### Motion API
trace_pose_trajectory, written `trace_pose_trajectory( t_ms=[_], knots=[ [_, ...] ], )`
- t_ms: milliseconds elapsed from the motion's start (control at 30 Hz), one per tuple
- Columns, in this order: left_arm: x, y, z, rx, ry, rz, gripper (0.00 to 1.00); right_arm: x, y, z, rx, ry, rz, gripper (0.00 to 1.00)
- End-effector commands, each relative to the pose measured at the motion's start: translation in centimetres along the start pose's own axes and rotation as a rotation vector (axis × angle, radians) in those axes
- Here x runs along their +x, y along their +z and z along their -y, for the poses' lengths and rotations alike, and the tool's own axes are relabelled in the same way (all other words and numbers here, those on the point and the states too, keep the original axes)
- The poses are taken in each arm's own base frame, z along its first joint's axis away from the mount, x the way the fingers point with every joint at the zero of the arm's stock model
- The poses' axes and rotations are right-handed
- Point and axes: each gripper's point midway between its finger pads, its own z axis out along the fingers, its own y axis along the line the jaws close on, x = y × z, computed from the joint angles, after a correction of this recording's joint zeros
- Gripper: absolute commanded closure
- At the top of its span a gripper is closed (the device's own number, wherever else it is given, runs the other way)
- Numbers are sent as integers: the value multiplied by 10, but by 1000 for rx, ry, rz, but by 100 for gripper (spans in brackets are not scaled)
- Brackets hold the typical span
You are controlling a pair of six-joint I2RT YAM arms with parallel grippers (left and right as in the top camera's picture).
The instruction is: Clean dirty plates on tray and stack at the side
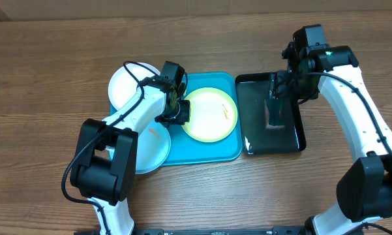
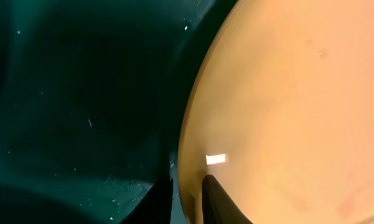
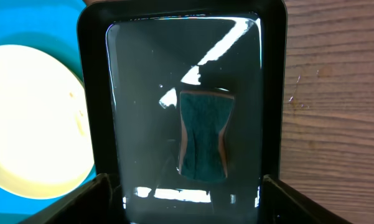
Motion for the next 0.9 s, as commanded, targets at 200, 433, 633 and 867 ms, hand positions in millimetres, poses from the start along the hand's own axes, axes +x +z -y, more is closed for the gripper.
trace_pose_trajectory(
  t_ms=[200,433,633,867],
  knots=[
    [-12,-10,0,1,-15,30,85,5,11,4,12,2,-17,20],
    [-15,-11,-1,3,-20,39,88,18,36,8,15,3,-39,20],
    [-22,-16,1,8,-17,55,86,19,40,9,15,3,-36,20],
    [-22,-16,1,4,-19,54,84,15,42,8,12,1,-14,20]
  ],
)
